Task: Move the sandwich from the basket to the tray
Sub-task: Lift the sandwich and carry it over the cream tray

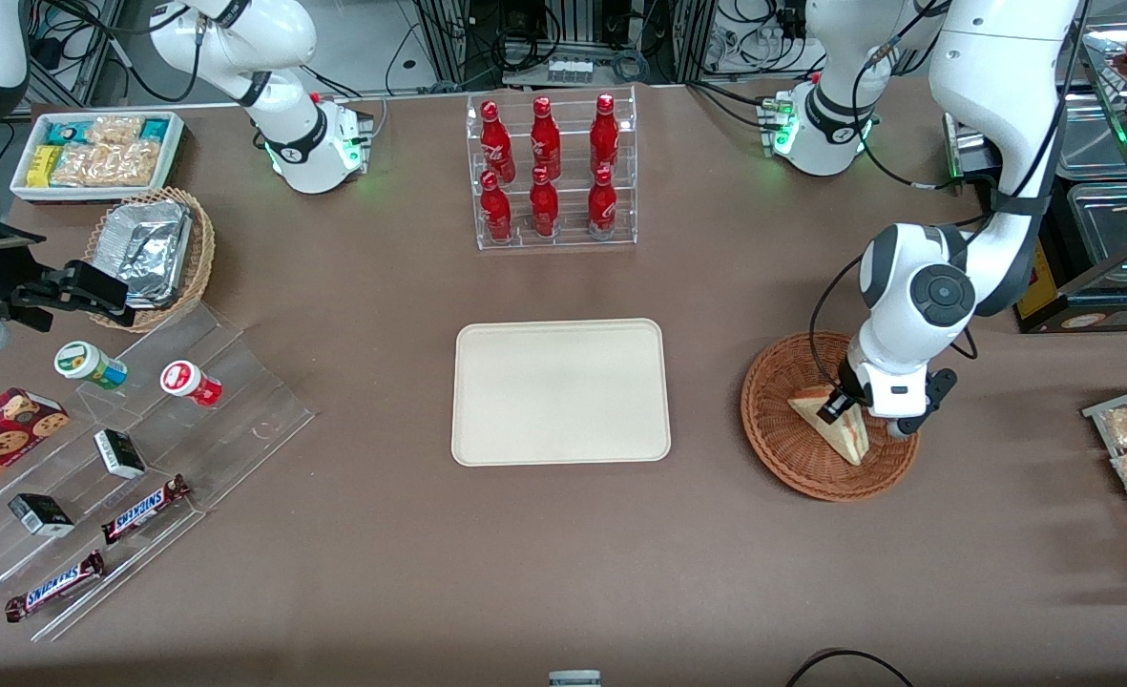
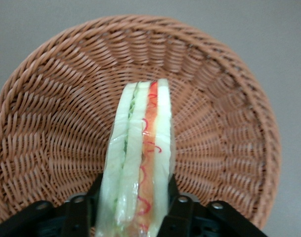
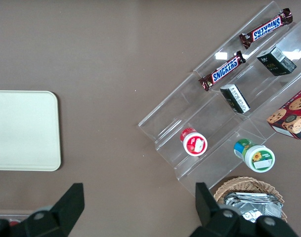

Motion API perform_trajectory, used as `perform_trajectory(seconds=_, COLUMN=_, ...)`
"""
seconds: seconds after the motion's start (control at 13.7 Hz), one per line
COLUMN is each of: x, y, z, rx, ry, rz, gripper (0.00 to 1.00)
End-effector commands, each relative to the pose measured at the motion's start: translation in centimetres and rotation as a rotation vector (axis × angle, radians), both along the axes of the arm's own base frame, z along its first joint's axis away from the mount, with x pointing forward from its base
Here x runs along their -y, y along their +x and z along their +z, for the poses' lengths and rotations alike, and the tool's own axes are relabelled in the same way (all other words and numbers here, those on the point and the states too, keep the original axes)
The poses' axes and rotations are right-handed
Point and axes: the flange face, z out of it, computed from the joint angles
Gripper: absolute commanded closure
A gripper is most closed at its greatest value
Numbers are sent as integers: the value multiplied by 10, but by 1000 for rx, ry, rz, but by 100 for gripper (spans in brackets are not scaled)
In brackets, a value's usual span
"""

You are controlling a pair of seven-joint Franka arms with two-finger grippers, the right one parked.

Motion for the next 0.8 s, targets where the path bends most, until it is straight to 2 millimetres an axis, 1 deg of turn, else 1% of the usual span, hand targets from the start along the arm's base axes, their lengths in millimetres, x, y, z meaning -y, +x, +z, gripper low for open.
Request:
perform_trajectory(seconds=0.0, x=7, y=7, z=24, rx=-12, ry=22, rz=-4, gripper=100)
perform_trajectory(seconds=0.07, x=13, y=7, z=43, rx=-50, ry=46, rz=-42, gripper=100)
perform_trajectory(seconds=0.15, x=29, y=8, z=62, rx=-86, ry=72, rz=-92, gripper=100)
perform_trajectory(seconds=0.29, x=65, y=12, z=103, rx=-174, ry=114, rz=-168, gripper=100)
perform_trajectory(seconds=0.36, x=90, y=10, z=119, rx=-193, ry=126, rz=-211, gripper=100)
perform_trajectory(seconds=0.44, x=114, y=5, z=129, rx=-198, ry=131, rz=-282, gripper=100)
perform_trajectory(seconds=0.51, x=132, y=1, z=135, rx=-194, ry=127, rz=-362, gripper=100)
perform_trajectory(seconds=0.58, x=157, y=-4, z=135, rx=-187, ry=126, rz=-408, gripper=100)
perform_trajectory(seconds=0.66, x=188, y=-15, z=135, rx=-183, ry=125, rz=-458, gripper=100)
perform_trajectory(seconds=0.73, x=211, y=-23, z=130, rx=-179, ry=127, rz=-487, gripper=100)
